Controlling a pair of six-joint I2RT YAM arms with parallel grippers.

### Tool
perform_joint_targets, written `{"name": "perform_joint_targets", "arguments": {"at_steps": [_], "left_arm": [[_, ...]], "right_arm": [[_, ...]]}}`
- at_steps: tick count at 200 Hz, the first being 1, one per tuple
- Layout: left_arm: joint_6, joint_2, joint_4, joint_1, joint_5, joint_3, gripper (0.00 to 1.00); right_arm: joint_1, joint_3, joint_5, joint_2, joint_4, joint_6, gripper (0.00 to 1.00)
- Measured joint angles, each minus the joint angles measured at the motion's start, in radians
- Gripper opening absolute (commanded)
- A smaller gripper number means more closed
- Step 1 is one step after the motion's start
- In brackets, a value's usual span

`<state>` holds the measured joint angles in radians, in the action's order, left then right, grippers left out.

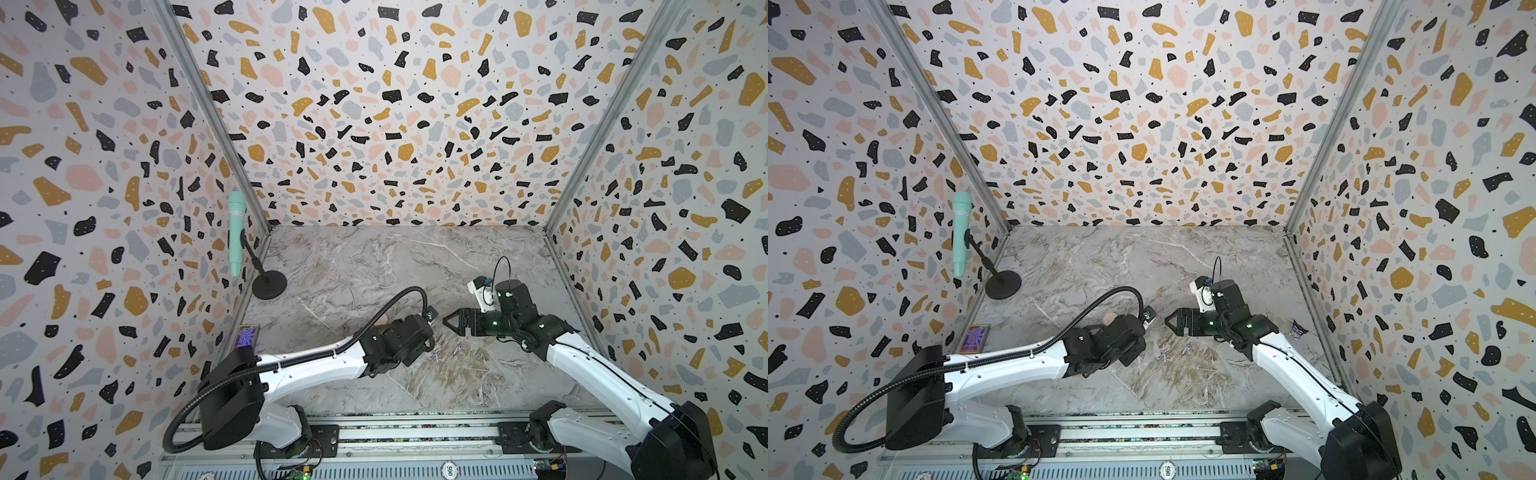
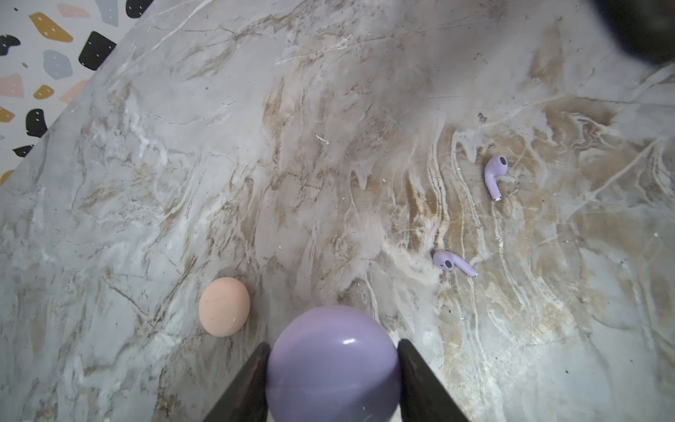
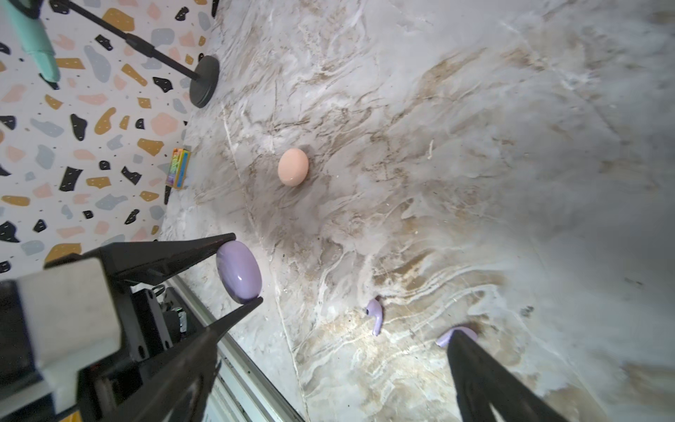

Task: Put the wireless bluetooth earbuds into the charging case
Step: 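Close the right gripper on the lilac case held by the left gripper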

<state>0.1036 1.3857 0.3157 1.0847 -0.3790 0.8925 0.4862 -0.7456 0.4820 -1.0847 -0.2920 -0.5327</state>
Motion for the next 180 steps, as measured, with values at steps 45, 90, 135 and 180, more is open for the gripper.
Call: {"name": "perform_joint_targets", "arguments": {"at_steps": [45, 90, 135, 180], "left_arm": [[-0.057, -0.102, -0.044, 0.019, 0.027, -0.082, 0.00], [-0.095, -0.134, -0.074, 0.025, 0.095, -0.098, 0.00], [-0.116, -0.130, -0.078, 0.034, 0.147, -0.107, 0.00], [-0.120, -0.130, -0.078, 0.039, 0.161, -0.107, 0.00]], "right_arm": [[0.004, 0.040, 0.162, -0.051, 0.121, 0.002, 0.91], [0.066, 0.062, 0.230, -0.101, 0.182, 0.010, 0.84], [0.128, 0.063, 0.243, -0.146, 0.236, 0.012, 0.76], [0.173, 0.063, 0.249, -0.193, 0.276, 0.019, 0.66]]}}
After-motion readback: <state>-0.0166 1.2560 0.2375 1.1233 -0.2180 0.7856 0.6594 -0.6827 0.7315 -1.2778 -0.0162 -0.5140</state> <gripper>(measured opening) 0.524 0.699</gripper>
